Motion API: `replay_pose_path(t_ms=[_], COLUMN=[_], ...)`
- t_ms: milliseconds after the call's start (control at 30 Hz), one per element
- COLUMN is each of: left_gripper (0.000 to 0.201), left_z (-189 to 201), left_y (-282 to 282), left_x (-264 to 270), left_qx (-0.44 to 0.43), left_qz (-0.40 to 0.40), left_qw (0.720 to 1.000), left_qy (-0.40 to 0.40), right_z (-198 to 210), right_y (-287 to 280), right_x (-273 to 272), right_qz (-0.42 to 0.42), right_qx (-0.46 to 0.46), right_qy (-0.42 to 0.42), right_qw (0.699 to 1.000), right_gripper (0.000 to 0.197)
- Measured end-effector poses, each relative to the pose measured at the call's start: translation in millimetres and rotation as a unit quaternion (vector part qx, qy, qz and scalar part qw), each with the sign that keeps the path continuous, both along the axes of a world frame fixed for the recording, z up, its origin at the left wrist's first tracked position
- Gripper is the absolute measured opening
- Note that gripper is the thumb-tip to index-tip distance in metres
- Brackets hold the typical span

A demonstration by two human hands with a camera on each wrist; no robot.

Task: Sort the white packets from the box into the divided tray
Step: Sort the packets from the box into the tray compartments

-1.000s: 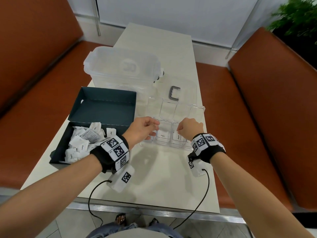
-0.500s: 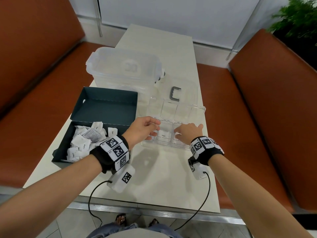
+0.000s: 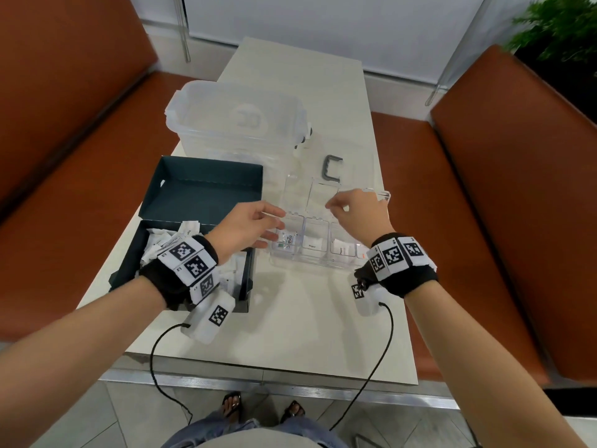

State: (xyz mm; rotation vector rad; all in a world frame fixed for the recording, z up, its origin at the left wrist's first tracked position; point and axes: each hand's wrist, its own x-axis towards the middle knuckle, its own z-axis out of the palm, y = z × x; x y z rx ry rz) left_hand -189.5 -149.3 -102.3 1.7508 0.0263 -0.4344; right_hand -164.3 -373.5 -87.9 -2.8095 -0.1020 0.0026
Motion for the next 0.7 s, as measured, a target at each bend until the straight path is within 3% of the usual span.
replay_pose_path(t_ms=[200, 300, 400, 533, 700], left_gripper=[0.016, 0.016, 0.017, 0.025, 0.036], left_z=[8, 4, -3, -7, -16], left_y=[56, 87, 111, 132, 139], left_x=[4, 7, 7, 5, 6], left_qx=[0.054, 0.160, 0.294, 0.425, 0.523], left_qz=[0.006, -0.035, -0.129, -0.229, -0.272], left_qw=[0.998, 0.986, 0.947, 0.875, 0.805], left_qy=[-0.025, -0.020, -0.015, -0.038, -0.067], right_z=[-3, -7, -15, -36, -53], right_y=[52, 92, 134, 173, 192], right_x=[-19, -26, -28, -31, -24], right_qz=[0.106, 0.167, 0.231, 0.309, 0.306], right_qx=[0.088, 0.086, 0.050, -0.120, -0.213], right_qy=[0.053, 0.059, 0.085, 0.186, 0.201], right_qw=[0.989, 0.980, 0.968, 0.925, 0.906], right_gripper=[0.021, 0.023, 0.026, 0.040, 0.045])
